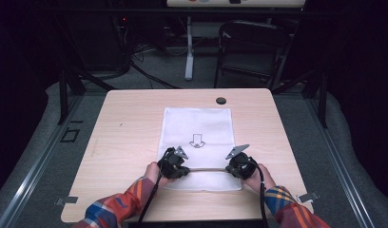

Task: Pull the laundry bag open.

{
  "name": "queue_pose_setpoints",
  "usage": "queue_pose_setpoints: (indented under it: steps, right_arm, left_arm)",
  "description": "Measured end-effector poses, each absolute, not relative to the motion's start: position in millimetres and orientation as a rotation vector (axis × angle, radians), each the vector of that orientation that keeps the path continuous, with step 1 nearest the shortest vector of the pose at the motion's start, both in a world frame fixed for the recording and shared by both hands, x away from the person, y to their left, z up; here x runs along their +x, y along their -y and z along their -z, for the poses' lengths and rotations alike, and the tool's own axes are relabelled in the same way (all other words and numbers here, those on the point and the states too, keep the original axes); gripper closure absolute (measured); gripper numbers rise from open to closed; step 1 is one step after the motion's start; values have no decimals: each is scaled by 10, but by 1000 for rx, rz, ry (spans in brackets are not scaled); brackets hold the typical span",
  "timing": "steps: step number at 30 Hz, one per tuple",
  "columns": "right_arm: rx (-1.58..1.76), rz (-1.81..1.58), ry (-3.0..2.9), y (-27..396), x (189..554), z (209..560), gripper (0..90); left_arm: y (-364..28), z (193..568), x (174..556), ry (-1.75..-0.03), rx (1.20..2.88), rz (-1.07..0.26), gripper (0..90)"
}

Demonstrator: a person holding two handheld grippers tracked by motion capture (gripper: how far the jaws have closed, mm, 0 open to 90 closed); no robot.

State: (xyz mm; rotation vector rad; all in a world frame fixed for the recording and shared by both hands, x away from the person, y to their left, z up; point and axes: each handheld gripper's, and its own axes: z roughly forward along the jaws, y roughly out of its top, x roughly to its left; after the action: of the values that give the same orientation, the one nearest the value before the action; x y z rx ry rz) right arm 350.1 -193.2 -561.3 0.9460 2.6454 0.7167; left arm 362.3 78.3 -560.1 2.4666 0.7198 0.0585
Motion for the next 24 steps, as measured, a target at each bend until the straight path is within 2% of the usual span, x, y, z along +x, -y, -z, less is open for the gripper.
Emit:
queue_pose_setpoints:
  steps: [24]
  right_arm:
    - [951,-712,-2641,1945,3513,5611,900]
  left_arm:
    - [-1117,5545,3612,-798,2455,-76,869]
